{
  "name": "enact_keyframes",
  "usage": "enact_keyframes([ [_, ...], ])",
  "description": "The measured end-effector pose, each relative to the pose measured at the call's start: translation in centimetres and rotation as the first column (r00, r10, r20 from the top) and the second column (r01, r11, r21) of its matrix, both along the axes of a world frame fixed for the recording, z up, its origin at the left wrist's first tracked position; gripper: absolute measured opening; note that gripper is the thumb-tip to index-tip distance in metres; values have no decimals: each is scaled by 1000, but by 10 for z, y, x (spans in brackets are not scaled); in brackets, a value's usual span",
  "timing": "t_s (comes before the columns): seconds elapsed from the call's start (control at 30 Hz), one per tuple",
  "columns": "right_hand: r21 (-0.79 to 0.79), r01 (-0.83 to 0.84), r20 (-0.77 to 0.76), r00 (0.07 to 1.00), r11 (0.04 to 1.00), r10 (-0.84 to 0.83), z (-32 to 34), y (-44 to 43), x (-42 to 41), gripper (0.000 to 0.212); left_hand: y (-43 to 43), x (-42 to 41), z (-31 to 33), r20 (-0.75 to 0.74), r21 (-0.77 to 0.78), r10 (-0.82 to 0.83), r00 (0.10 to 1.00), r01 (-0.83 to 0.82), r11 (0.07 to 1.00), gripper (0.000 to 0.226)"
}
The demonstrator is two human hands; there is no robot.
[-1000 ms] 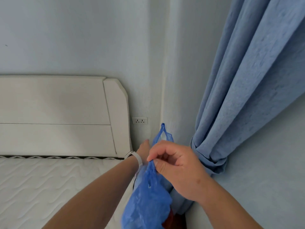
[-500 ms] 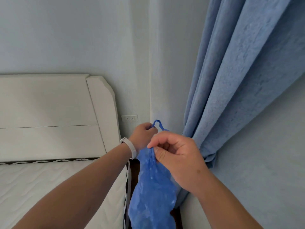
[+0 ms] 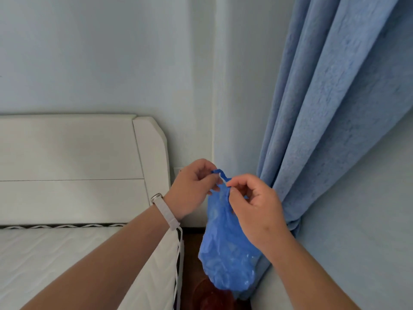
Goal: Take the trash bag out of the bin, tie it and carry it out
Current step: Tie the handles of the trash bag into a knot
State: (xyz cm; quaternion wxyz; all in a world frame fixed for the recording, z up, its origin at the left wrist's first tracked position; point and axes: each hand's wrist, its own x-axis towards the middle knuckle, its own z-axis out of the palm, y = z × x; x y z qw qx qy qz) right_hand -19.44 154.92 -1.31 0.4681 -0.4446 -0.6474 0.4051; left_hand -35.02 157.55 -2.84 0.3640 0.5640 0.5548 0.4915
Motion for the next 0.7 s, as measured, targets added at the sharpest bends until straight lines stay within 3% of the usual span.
enact_keyframes([
  [0.17,-99,23,-71,997,995,-30,0,-1,-1,28,-18,5,6,188,9,-124,974,124,992,6],
  [0.33,-232,-64,-241,970,971,6,9,1,0,17,-25,7,4,190,4,-205,960,208,978,13],
  [0.47,-143,-29,-225,974,989,-4,14,3,4,19,-33,13,7,318,6,-238,918,250,968,28],
  [0.57,-92,-41,-223,975,995,19,18,3,7,19,-38,18,11,303,54,-283,910,280,959,18],
  [0.7,-21,-57,-79,995,998,55,14,9,11,23,-44,20,10,236,63,-357,904,352,934,23],
])
